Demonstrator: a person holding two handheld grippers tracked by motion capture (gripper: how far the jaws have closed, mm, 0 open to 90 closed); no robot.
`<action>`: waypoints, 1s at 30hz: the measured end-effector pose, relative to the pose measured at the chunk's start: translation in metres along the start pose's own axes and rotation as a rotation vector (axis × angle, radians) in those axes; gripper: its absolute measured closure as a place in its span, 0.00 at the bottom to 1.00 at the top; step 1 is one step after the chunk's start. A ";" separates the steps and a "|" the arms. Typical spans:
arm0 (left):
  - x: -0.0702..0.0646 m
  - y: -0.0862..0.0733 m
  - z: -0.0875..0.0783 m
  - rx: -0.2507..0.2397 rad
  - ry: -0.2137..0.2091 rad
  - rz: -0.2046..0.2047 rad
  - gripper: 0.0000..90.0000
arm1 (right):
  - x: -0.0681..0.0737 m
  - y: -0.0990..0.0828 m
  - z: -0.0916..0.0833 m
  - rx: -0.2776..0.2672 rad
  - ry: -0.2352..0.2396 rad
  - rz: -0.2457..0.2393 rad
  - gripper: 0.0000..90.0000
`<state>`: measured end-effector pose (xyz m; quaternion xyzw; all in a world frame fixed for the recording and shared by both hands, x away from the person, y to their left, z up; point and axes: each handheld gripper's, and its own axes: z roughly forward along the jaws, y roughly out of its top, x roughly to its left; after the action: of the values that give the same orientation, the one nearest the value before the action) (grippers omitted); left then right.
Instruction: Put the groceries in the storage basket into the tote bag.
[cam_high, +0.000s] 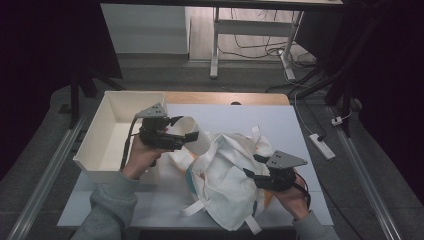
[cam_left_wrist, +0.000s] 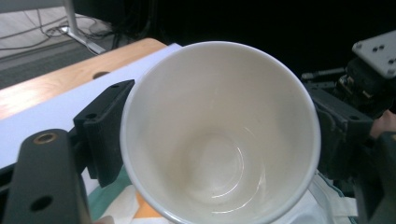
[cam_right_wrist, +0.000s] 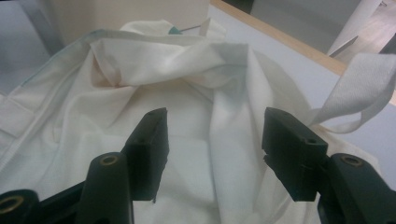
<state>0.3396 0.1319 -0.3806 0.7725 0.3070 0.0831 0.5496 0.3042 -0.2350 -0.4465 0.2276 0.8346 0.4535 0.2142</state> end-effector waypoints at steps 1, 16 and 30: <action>-0.002 0.000 0.003 0.008 0.000 0.008 0.22 | 0.001 0.001 0.000 -0.005 0.003 0.001 0.46; -0.019 -0.003 0.037 0.073 -0.023 0.054 0.22 | 0.014 0.016 -0.002 -0.044 0.048 -0.014 0.40; -0.031 -0.006 0.064 0.134 -0.056 0.089 0.22 | 0.027 0.031 0.006 -0.035 0.047 -0.023 0.23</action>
<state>0.3421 0.0645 -0.4036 0.8225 0.2617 0.0650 0.5007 0.2917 -0.2004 -0.4277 0.2037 0.8338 0.4709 0.2037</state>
